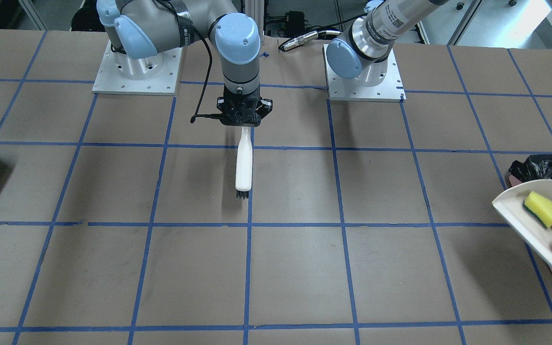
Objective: Sweep and dump trash in nearest bin
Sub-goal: 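Lift the dustpan over the black trash bin while the right gripper withdraws the brush, then tip the dustpan with the left gripper to dump the trash into the bin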
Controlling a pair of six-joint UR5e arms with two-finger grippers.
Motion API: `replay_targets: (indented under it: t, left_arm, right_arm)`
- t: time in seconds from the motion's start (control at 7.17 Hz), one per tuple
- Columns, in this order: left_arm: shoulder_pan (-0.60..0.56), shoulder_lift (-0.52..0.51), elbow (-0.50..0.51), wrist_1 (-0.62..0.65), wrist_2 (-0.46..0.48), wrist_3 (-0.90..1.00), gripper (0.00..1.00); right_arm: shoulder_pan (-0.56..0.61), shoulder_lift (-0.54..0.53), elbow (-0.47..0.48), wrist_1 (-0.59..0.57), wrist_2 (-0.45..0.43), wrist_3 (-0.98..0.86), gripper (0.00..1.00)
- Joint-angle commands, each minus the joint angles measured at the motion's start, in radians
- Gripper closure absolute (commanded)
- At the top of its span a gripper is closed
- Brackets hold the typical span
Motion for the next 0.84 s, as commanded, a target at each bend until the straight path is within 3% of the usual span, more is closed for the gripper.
replay_targets:
  t: [0.0,0.28,0.7]
  left_arm:
    - [0.116,-0.021,0.105,-0.026,0.005,0.005,1.0]
    - [0.158,-0.055,0.142,-0.011,0.034,0.002,1.0]
    - [0.158,-0.119,0.205,0.161,0.096,0.005,1.0]
  right_arm:
    - [0.069,0.02,0.036,-0.126,0.01,0.018,1.0]
    - [0.091,0.036,0.042,-0.126,-0.01,0.01,1.0]
    - [0.075,0.036,0.094,-0.129,-0.022,-0.022,1.0]
